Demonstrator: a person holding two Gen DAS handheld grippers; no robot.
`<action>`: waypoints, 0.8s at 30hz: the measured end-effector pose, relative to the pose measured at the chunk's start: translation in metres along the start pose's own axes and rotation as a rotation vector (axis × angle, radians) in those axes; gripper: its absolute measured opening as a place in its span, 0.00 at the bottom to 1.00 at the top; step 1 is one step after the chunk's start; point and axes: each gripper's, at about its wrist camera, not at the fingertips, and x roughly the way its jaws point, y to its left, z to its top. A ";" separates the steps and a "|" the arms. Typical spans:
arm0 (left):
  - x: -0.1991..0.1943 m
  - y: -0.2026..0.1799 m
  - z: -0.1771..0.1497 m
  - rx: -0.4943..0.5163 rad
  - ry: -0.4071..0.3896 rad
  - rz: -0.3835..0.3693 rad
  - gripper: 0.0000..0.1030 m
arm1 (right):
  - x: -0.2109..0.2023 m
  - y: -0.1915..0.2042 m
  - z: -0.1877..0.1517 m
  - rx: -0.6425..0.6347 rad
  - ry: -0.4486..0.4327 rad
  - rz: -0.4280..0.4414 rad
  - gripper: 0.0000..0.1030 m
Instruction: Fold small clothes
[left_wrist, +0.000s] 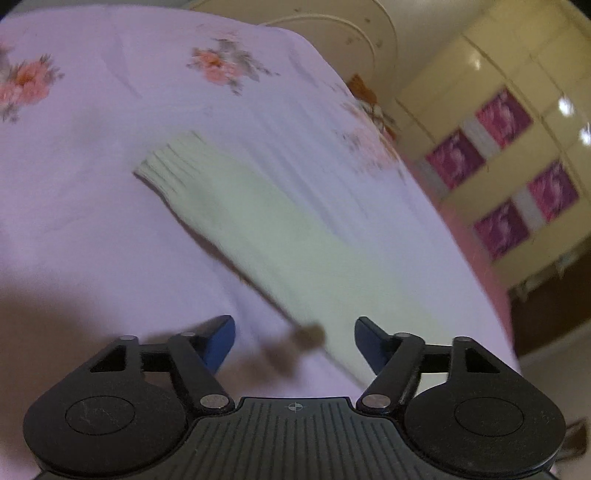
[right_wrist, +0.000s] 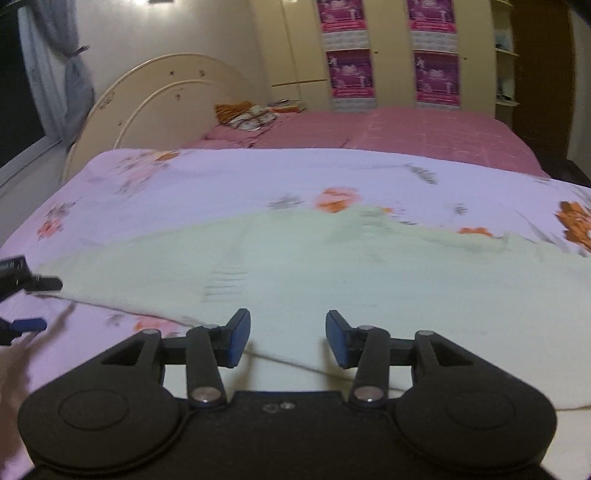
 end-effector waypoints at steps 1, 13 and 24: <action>0.006 0.002 0.004 -0.017 -0.008 -0.011 0.63 | 0.002 0.003 0.001 -0.003 0.003 0.000 0.43; 0.063 0.030 0.049 -0.155 -0.065 -0.046 0.06 | 0.029 0.013 0.008 0.008 -0.016 -0.070 0.44; 0.029 -0.132 0.021 0.359 -0.090 -0.337 0.04 | 0.042 0.011 -0.004 -0.025 0.004 -0.114 0.40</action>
